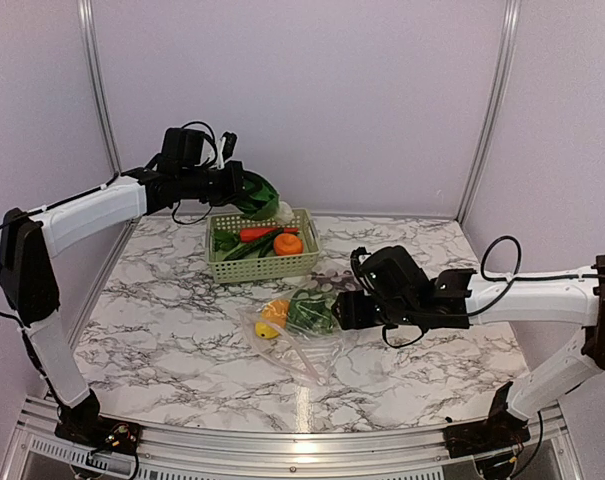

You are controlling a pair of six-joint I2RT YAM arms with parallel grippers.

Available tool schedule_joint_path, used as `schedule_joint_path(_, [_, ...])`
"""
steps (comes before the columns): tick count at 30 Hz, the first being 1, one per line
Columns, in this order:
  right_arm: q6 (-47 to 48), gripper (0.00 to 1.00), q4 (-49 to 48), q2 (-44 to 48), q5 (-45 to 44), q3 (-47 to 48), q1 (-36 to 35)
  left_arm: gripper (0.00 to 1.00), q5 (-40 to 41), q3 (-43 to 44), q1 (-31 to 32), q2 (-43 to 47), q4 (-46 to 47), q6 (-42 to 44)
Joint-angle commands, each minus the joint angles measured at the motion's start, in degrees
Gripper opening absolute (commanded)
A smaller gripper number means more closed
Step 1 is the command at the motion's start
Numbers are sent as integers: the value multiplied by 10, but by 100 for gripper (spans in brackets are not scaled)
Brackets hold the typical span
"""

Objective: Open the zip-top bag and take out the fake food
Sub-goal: Place the fake vegetable in the bin.

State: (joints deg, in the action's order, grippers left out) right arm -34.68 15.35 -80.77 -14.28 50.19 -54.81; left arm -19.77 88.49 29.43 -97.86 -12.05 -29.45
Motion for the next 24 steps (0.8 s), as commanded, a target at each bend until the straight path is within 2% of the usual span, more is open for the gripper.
schedule_joint_path(1, [12, 72, 31, 23, -13, 32, 5, 0, -84, 82, -22, -109, 86, -14])
schedule_joint_path(8, [-3, 74, 53, 75, -23, 6, 5, 0, -146, 173, -78, -268, 72, -23])
schedule_joint_path(11, [-7, 74, 64, 99, -32, -3, 5, 2, -157, 191, -99, -304, 56, -24])
schedule_joint_path(13, [-9, 75, 72, 111, -35, -7, 5, 8, -155, 195, -110, -311, 50, -27])
schedule_joint_path(15, [-8, 75, 76, 118, -38, -9, 4, 21, -136, 195, -116, -307, 41, -29])
schedule_joint_path(24, [19, 77, 77, 112, -40, -3, 4, 45, -71, 188, -117, -231, -7, 12])
